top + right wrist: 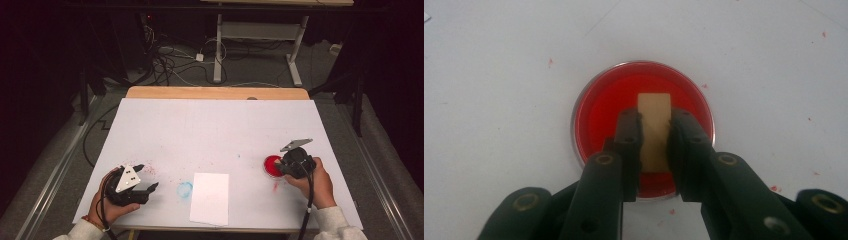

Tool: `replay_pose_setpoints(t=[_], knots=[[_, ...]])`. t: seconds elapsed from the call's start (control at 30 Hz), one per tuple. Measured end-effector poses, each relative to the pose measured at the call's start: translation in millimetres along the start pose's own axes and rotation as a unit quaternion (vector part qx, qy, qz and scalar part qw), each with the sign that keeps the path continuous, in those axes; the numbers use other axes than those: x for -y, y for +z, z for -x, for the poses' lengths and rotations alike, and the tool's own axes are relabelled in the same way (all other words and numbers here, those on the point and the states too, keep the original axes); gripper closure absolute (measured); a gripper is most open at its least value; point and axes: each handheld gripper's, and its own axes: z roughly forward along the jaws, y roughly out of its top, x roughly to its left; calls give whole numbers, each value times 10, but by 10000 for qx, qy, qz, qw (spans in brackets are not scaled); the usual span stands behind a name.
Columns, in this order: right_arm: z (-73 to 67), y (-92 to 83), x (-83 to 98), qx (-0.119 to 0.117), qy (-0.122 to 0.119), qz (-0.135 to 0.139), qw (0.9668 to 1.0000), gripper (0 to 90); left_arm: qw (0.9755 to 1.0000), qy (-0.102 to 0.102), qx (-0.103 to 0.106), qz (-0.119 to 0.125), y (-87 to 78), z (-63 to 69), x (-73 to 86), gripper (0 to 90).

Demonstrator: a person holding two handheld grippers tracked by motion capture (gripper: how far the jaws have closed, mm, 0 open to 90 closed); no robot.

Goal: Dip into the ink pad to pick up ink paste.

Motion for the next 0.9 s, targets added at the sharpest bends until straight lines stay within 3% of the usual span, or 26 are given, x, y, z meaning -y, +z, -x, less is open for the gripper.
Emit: replay_pose_setpoints(t=[0.23, 0.3, 0.9], knots=[[5, 12, 23, -4, 72, 56, 10000, 761, 10000, -62, -2, -13, -8, 9, -2, 237], [11, 12, 27, -21, 90, 61, 9999, 762, 10000, 7, -18, 18, -6, 1, -5, 237], [5, 23, 53, -4, 26, 126, 9999, 762, 10000, -47, -9, -3, -15, 18, -6, 239]])
